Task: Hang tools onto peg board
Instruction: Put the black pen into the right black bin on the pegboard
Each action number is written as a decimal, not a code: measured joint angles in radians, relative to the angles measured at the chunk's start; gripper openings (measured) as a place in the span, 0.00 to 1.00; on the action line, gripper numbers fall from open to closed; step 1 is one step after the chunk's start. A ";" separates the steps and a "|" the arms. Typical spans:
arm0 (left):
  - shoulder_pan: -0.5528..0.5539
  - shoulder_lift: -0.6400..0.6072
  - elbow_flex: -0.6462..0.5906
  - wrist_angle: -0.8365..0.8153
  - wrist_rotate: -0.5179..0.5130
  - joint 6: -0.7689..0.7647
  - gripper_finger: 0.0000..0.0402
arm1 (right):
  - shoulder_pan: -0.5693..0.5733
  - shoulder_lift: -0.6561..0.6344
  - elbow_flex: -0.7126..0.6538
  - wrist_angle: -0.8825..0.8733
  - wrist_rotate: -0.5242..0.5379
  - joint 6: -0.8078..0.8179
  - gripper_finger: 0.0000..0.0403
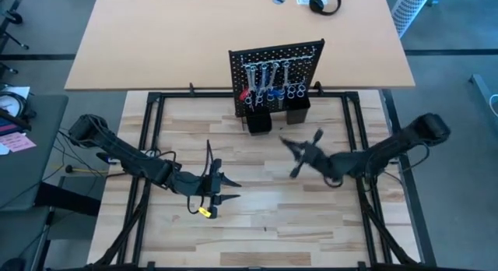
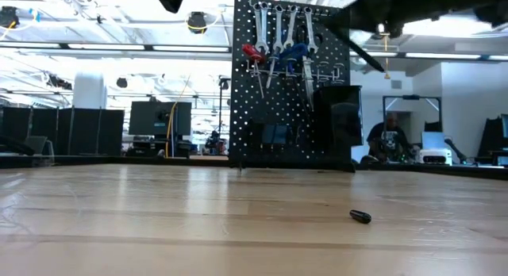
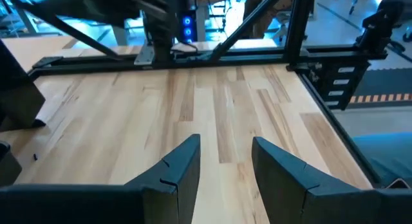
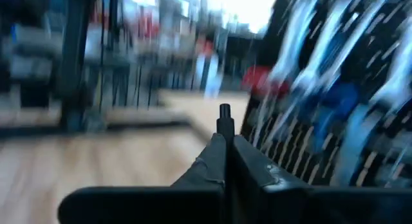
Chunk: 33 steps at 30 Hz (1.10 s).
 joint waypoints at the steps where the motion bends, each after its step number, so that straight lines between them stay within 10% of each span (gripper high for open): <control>1: 0.000 0.000 0.000 0.005 0.000 0.002 0.33 | -0.029 -0.019 -0.028 0.111 -0.029 -0.076 0.04; 7: 0.000 0.000 0.000 0.004 0.000 0.006 0.33 | -0.303 -0.068 -0.169 0.666 -0.303 -0.167 0.04; 13: 0.000 0.000 0.000 0.003 0.000 0.017 0.33 | -0.607 -0.010 -0.181 0.723 -0.533 0.095 0.04; 33: 0.000 0.000 0.000 0.003 0.000 0.036 0.33 | -0.802 0.132 -0.110 0.749 -0.552 0.174 0.13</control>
